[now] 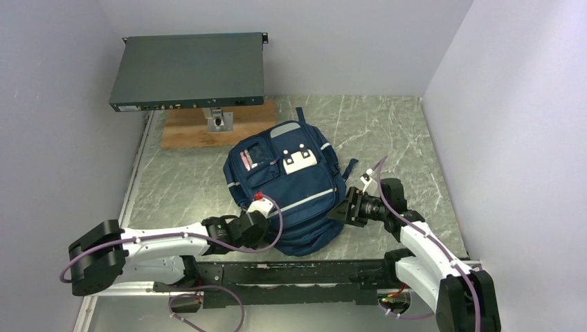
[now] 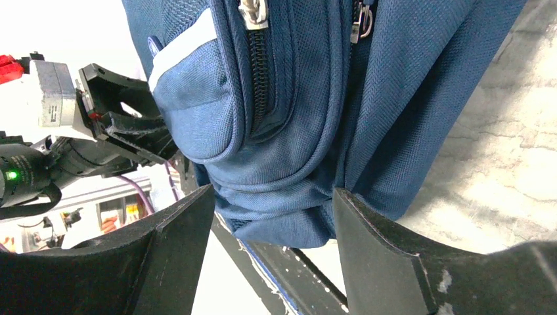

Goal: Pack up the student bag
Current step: Zip the student bag at the center of the board.

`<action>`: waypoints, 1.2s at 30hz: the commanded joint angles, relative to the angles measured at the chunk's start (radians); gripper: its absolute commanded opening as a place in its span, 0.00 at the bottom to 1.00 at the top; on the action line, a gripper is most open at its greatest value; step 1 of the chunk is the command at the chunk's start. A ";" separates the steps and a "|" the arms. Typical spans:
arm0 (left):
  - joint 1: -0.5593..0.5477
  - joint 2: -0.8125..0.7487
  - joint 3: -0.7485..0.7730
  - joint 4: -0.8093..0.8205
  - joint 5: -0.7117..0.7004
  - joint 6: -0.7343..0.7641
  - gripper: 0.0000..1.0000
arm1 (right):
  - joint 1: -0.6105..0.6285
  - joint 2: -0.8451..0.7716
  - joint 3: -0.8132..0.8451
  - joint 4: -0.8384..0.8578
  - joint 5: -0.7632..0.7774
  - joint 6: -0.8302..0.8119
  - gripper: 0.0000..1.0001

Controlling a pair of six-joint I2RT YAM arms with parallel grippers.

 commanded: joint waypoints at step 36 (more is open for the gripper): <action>0.033 -0.018 -0.011 0.382 0.799 -0.135 0.40 | 0.567 0.081 0.220 -0.126 0.800 0.227 0.60</action>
